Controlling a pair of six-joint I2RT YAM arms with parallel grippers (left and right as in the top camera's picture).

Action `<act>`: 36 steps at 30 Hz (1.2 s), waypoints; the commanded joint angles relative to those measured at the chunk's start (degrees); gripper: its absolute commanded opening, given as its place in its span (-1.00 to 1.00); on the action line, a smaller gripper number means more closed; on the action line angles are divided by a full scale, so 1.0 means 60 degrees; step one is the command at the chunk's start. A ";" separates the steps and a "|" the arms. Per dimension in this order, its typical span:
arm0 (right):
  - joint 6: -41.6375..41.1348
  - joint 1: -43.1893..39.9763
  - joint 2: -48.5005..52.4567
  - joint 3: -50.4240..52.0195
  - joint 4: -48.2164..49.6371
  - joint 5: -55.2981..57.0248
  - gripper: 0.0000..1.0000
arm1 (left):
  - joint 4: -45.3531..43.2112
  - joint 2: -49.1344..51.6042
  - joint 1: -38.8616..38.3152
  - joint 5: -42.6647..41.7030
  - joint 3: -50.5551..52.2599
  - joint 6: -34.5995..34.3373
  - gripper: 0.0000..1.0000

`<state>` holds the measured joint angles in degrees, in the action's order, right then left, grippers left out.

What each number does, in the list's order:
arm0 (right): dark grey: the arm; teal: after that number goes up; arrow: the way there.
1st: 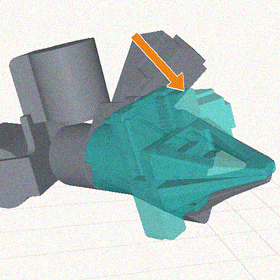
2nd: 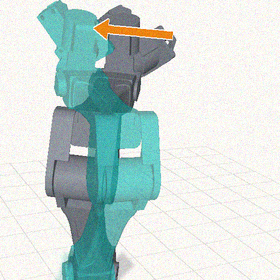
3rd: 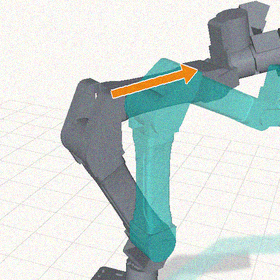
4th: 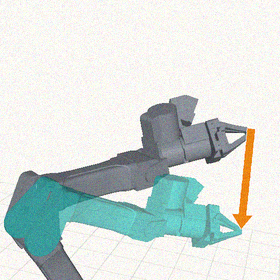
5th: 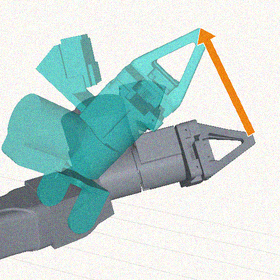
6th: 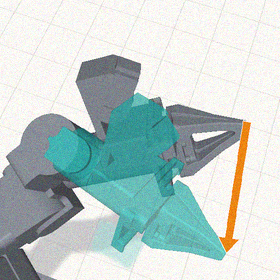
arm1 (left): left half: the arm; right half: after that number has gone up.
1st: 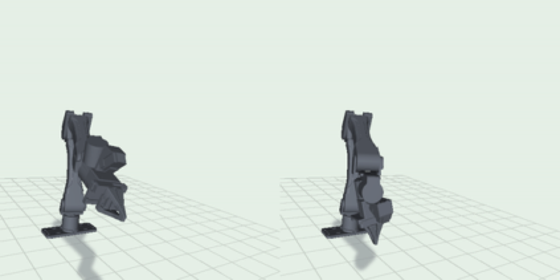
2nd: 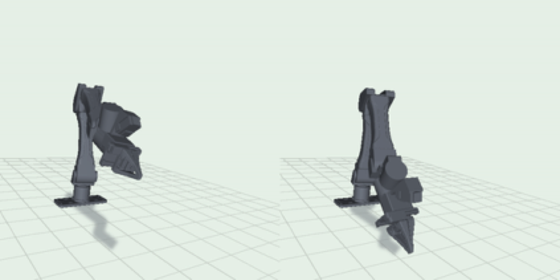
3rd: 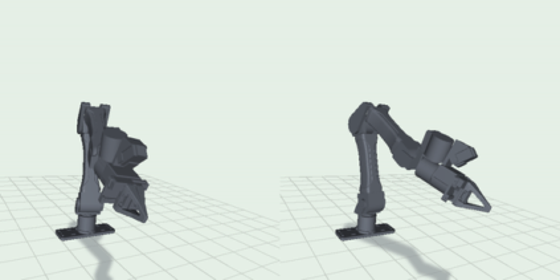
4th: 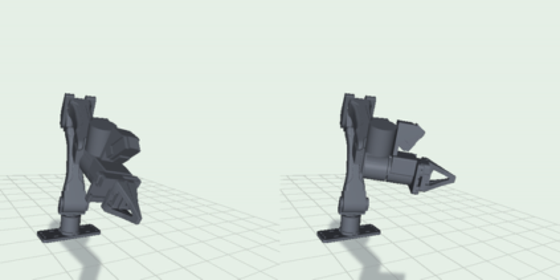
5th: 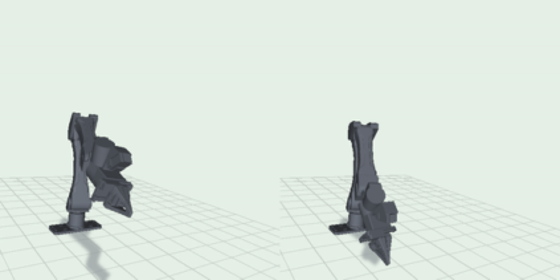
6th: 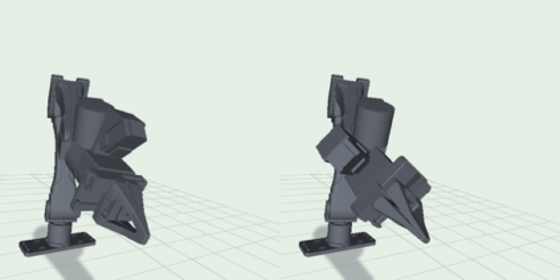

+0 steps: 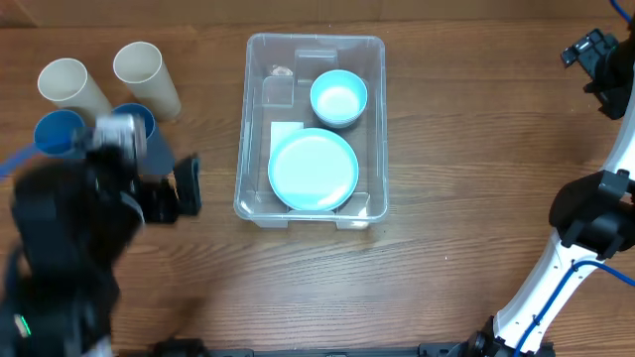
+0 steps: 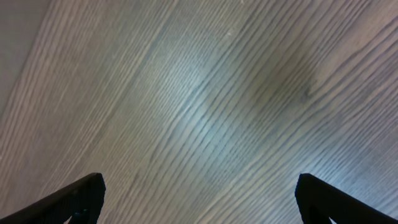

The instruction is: Pack container

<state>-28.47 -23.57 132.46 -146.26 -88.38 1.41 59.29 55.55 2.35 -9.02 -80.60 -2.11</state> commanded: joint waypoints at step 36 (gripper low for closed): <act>-0.0047 0.0004 -0.0484 -0.0259 0.0036 0.0033 1.00 | 0.1293 0.8976 0.0113 0.3734 -0.3770 -0.0980 -0.44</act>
<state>-28.49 -23.59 132.27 -146.26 -88.31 1.45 66.87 109.40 2.37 12.53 -102.59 -7.55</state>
